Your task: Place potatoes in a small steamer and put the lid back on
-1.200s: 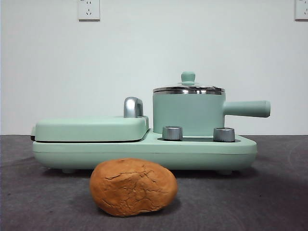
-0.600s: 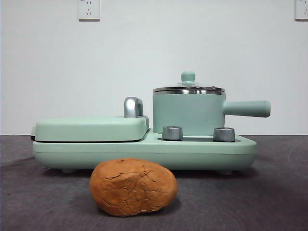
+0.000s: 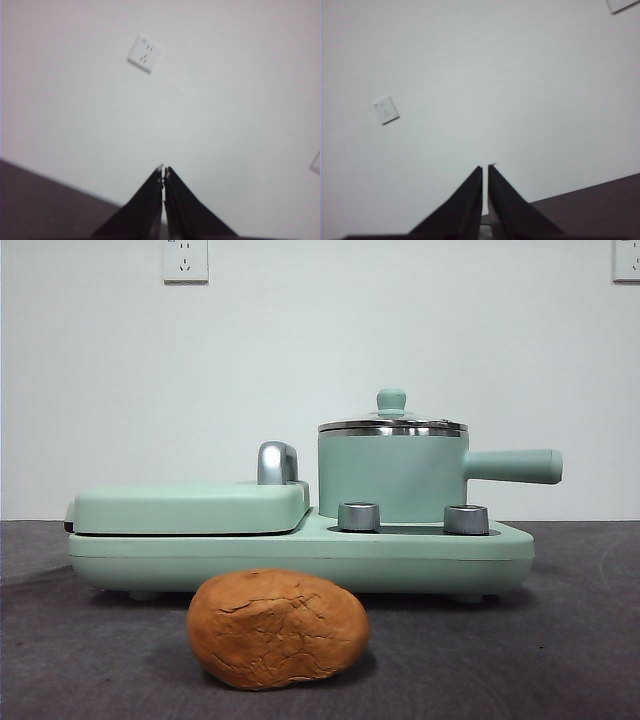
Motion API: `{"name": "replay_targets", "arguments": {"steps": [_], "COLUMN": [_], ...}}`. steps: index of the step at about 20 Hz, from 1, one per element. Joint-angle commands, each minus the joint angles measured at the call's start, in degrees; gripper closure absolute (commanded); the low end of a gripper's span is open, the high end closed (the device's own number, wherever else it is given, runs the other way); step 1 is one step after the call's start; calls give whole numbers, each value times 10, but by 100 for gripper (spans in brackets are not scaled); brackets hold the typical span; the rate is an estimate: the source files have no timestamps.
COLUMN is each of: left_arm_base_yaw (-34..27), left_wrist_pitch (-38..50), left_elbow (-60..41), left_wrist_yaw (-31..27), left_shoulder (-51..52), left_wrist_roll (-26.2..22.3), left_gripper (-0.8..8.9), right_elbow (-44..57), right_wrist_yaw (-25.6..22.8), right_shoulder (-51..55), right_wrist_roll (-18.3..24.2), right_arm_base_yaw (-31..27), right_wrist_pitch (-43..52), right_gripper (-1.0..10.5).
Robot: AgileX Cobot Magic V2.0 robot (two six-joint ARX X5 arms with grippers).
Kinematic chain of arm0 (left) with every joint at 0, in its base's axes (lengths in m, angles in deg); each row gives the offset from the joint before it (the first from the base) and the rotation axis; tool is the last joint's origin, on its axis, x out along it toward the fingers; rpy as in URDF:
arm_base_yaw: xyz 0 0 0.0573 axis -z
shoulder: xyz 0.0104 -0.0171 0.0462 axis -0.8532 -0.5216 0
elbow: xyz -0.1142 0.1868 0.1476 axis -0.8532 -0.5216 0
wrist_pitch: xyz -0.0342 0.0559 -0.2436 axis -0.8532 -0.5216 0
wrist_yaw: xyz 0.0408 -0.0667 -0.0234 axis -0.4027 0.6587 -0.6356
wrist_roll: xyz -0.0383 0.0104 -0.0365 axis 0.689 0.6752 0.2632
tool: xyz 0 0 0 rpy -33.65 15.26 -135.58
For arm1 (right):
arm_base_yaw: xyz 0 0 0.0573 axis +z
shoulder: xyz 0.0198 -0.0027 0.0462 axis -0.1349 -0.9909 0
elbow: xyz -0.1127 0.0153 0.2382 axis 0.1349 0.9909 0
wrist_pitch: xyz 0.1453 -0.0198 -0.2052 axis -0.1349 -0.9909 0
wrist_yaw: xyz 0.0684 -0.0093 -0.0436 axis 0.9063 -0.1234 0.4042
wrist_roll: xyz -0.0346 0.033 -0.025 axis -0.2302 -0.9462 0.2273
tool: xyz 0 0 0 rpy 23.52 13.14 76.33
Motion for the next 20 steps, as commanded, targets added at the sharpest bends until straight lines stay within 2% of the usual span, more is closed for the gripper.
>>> {"name": "replay_targets", "arguments": {"steps": [1, 3, 8, 12, 16, 20], "left_arm_base_yaw": [0, 0, 1, 3, 20, 44], "left_wrist_pitch": [-65, -104, -183, -217, -238, -269], "left_elbow": [70, 106, 165, 185, 186, 186], "left_wrist_yaw": [6, 22, 88, 156, 202, 203], "left_shoulder": [-53, -89, -175, -235, -271, -293], "left_wrist_roll": [-60, -92, -169, -240, -344, -446], "left_gripper": [804, 804, 804, 804, 805, 805], "right_elbow": [-53, -86, -153, -189, -202, -202], "right_wrist_yaw": [5, 20, 86, 132, 138, 136], "right_shoulder": [-36, -67, -156, -227, -272, -289], "right_wrist_roll": [-2, 20, 117, 214, 325, 427], "right_arm_base_yaw": [2, 2, 2, 3, 14, 37], "right_wrist_pitch": [-41, -76, -175, -254, -299, -311], "right_gripper": [933, 933, 933, 933, 933, 933]}}
